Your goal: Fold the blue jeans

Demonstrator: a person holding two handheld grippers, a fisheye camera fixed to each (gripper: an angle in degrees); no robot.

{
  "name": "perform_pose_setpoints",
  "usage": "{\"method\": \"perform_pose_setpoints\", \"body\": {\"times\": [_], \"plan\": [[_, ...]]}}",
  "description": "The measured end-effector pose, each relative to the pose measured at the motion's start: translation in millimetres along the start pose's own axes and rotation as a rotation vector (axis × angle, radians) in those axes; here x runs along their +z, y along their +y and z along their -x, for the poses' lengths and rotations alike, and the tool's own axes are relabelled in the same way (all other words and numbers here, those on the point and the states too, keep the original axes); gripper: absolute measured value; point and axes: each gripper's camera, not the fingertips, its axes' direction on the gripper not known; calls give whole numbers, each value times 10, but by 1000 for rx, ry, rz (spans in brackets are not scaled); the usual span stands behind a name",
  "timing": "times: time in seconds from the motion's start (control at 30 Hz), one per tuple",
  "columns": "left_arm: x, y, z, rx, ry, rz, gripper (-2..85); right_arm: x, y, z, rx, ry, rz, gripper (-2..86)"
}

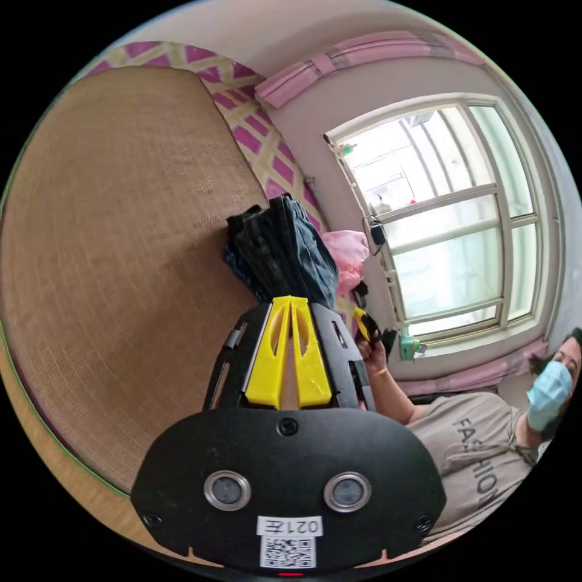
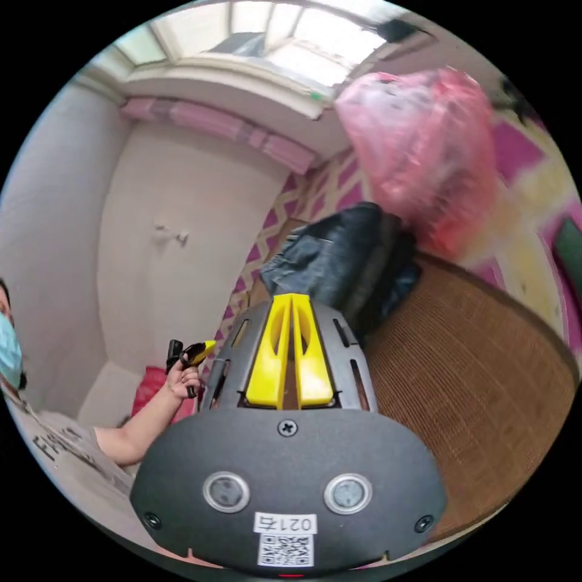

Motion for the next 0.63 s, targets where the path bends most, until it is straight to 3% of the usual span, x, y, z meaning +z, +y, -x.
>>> {"method": "perform_pose_setpoints", "body": {"times": [0.07,0.13,0.23,0.43,0.63], "plan": [[-103,540,44,-25,41,-22,-10,267,-202,324,-124,-26,64,-5],[-184,1114,85,-74,62,-33,-10,793,-414,544,-212,110,202,-6],[-360,2094,144,-165,87,-55,-10,1436,-488,328,-124,249,421,-8],[-1130,4180,195,-337,-3,-238,-10,1353,-689,939,-190,291,405,-7],[-1509,5911,206,-443,-123,-494,-10,1507,-253,2846,-565,-87,456,-6]]}}
